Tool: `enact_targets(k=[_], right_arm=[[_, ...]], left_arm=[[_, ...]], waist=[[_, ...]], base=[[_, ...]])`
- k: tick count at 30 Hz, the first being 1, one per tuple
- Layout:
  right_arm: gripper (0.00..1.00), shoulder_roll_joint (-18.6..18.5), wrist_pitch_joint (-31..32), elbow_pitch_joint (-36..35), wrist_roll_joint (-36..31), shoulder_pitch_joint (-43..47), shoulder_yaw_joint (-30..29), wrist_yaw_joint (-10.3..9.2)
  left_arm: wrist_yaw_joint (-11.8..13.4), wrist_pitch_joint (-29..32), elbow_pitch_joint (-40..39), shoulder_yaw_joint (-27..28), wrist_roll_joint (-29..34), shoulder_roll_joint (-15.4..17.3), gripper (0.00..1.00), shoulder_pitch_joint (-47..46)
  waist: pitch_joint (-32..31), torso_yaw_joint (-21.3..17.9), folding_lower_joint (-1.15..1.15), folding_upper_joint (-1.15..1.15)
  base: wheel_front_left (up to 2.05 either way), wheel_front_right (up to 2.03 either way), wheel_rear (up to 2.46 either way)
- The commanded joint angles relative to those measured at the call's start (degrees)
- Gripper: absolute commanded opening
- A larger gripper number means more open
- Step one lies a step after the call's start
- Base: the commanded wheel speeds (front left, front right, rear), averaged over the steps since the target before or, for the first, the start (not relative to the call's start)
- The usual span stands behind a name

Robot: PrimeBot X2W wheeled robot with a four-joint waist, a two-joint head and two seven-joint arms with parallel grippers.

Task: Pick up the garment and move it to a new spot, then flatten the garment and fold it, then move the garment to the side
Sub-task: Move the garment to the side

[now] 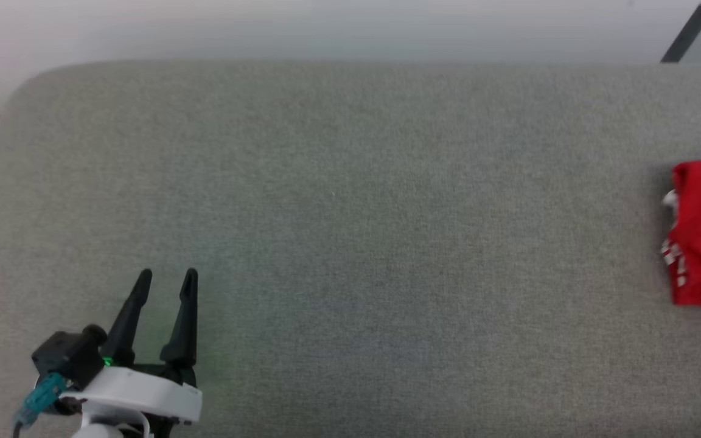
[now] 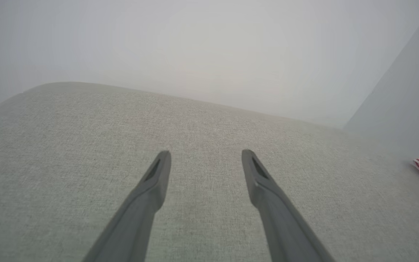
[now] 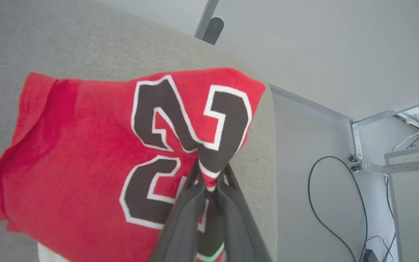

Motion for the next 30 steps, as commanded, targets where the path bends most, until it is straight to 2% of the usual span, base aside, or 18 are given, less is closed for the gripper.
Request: enact_targets(k=[1,13,18,25,26,27,29,30], right_arm=[[0.0,-1.4,-1.2,1.5,-0.6,-1.8,0.7,-0.09],[0.0,-5.7,-5.7,11.5,-6.8,-8.6,4.2,-0.09],[0.0,-4.9,-7.4,16.0,-9.0,-9.9,3.7,-0.09],[0.0,-1.4,-9.1,20.7,-10.5,-11.6,2.4,-0.09],[0.02,-0.8,-9.2,21.1,-11.0,-11.8,2.3,-0.09],[0.08,-0.2,-9.3,21.4,-11.3,-12.1,2.2,-0.09],[0.39,0.7,-9.5,22.0,-12.1,-12.7,1.7,-0.09],[0.43,1.2,-9.4,22.2,-12.5,-12.9,1.6,-0.09]], left_arm=[[-0.1,-0.2,-0.3,-0.1,0.4,0.1,1.0,-1.0],[-0.1,-0.2,-0.9,-1.0,0.0,0.4,1.0,-3.6],[-0.1,-0.2,-0.9,-1.3,0.0,0.4,1.0,-4.7],[-0.1,-0.2,-1.0,-0.8,0.1,0.6,1.0,-5.1],[-0.1,-0.2,-1.1,-0.6,0.2,0.7,1.0,-5.0],[-0.1,-0.2,-1.0,-0.5,0.2,0.8,1.0,-4.9],[-0.1,-0.2,-1.0,-0.3,0.2,0.9,1.0,-4.7],[-0.1,-0.2,-1.0,-0.2,0.2,1.0,1.0,-4.6]], waist=[[2.3,-0.9,0.0,0.0],[5.9,-0.2,0.0,0.0],[6.6,0.6,0.0,0.0],[7.1,0.7,0.0,0.0],[7.1,0.6,0.0,0.0],[7.1,0.4,0.0,0.0],[6.8,0.1,0.0,0.0],[6.6,-0.1,0.0,0.0]], base=[[0.0,0.0,0.0],[0.0,0.0,0.0],[0.0,0.0,0.0],[0.0,0.0,0.0],[0.0,0.0,0.0],[0.0,0.0,0.0],[0.0,0.0,0.0],[0.0,0.0,0.0]])
